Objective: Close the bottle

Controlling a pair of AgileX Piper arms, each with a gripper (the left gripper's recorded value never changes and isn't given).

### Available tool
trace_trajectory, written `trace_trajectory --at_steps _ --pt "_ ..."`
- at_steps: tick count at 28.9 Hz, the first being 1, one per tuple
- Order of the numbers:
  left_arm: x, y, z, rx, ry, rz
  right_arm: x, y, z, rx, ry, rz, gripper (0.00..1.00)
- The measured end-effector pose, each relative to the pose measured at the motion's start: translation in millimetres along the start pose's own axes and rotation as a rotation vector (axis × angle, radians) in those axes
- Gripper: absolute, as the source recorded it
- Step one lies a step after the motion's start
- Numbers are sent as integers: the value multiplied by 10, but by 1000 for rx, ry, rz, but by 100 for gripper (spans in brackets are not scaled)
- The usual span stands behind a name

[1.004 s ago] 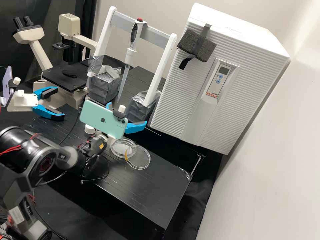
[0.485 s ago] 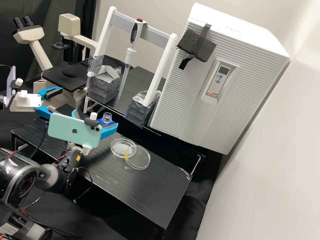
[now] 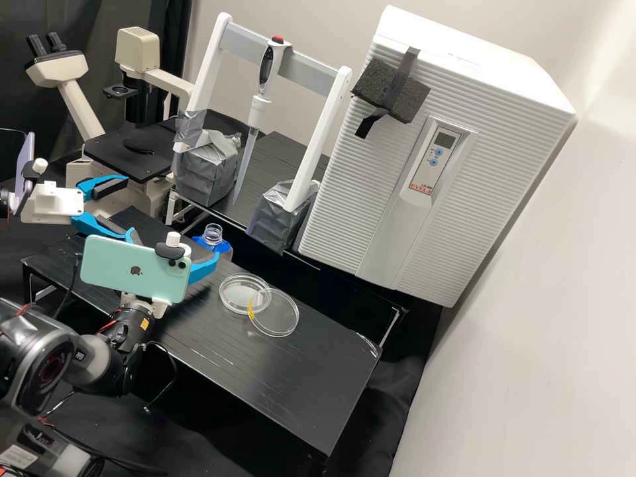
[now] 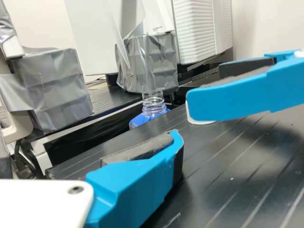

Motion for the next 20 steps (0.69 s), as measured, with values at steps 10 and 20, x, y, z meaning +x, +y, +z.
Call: trace_trajectory --at_steps 10,20 --pt "-153 -26 -217 -9 69 7 44 -101 46 -35 -14 -54 100" --pt "-203 -40 -275 -27 93 6 47 -91 79 -36 -31 -48 0"
